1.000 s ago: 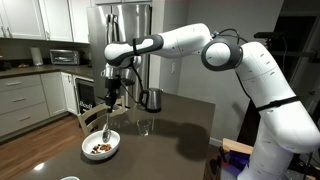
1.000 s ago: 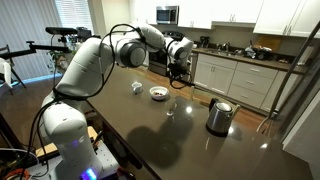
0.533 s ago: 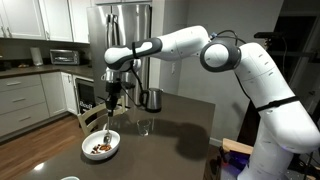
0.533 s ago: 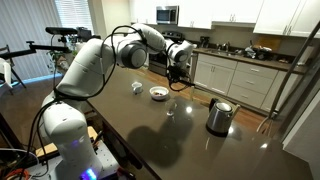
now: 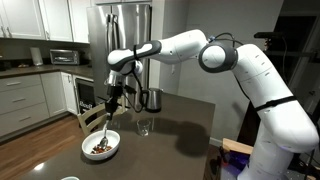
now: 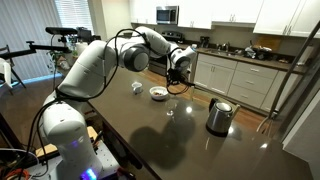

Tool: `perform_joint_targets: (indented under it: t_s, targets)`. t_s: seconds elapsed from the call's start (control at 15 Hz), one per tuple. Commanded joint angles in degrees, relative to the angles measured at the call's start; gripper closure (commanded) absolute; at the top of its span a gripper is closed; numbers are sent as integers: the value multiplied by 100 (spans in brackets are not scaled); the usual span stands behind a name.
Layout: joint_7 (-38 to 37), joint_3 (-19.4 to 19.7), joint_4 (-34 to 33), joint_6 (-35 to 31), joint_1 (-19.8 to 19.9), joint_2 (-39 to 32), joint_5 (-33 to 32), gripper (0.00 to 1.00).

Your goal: Use the spoon to scoop some cereal from the bowl into the glass

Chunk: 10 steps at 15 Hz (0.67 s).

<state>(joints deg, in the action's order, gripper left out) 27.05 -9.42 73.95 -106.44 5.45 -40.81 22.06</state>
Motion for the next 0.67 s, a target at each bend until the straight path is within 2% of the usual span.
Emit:
perform_joint_targets:
  t_s: [0.0,0.6]
  targets:
    - [243,-220,203,-147,183,-31,383,99]
    - [697,-453,378,-88,433,-230,1253,99]
